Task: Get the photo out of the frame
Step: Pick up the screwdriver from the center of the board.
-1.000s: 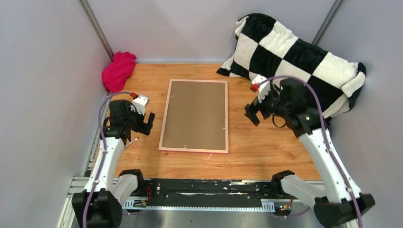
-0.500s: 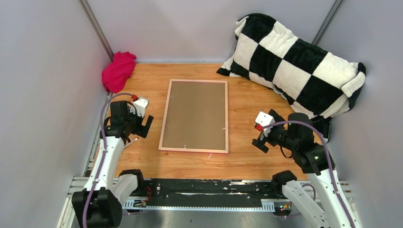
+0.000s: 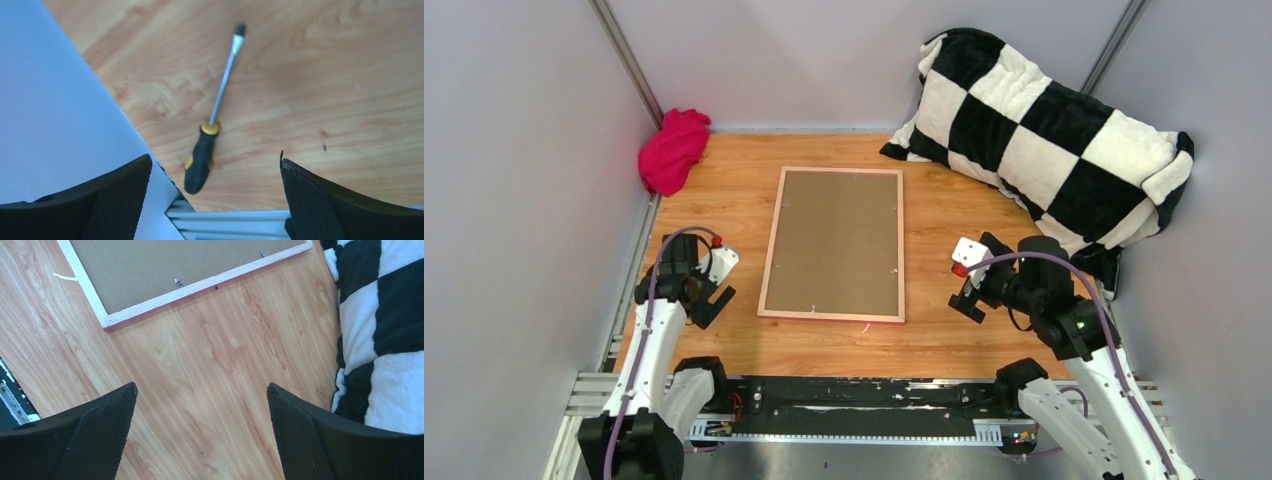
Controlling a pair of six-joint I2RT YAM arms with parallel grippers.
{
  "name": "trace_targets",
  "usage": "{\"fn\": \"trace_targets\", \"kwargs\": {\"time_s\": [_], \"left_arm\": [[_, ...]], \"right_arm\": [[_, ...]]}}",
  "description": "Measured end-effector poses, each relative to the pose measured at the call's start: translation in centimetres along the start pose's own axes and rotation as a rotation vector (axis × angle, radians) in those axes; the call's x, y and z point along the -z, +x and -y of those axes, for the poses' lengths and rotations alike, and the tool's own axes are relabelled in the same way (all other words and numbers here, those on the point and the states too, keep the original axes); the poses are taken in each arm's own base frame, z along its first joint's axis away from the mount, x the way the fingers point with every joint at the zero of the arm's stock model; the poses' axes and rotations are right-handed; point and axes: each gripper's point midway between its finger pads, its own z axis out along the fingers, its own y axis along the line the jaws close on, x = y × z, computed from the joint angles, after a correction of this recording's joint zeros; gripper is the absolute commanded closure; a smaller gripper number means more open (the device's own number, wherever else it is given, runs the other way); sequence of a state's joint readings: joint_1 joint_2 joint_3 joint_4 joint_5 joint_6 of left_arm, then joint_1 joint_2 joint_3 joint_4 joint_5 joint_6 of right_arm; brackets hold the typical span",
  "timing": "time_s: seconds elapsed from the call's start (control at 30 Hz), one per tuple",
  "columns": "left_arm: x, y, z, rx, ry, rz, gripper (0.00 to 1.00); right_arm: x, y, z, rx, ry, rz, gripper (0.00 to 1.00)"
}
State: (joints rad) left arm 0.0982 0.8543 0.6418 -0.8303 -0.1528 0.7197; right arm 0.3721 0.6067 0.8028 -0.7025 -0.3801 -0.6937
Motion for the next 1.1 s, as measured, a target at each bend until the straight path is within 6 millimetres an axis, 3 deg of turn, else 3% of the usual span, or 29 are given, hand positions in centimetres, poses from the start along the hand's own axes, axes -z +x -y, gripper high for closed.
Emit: {"fn": "trace_targets", "kwargs": {"time_s": [0.17,0.47,0.67,0.9,1.1], "left_arm": [[-1.1,3.6,2.0,-0.033,0.081,-0.140,0.00],[-2.2,6.6,2.5,0.062,0.192,-0.242,0.05],[-3.0,6.7,2.2,0.103,0.268,-0.266,0.06],[-4.2,6.0,-0.8,0.154,0.271,-0.274,0.01],[-5.3,6.5,-0.2,0.150,0.335,-0.315,0.08]], "right_arm": [[0.3,-0.2,0.1,0.008,0.018,0.010,0.00],[0.0,0.1,-0.1,0.013,0.015,0.003,0.00],[0.2,0.0,0.0,0.014,0.025,0.008,0.00],[0.3,-0.2,0.1,0.009,0.033,0.015,0.00],[0.3,-0.2,0.2,0.009,0.038,0.018,0.00]]}}
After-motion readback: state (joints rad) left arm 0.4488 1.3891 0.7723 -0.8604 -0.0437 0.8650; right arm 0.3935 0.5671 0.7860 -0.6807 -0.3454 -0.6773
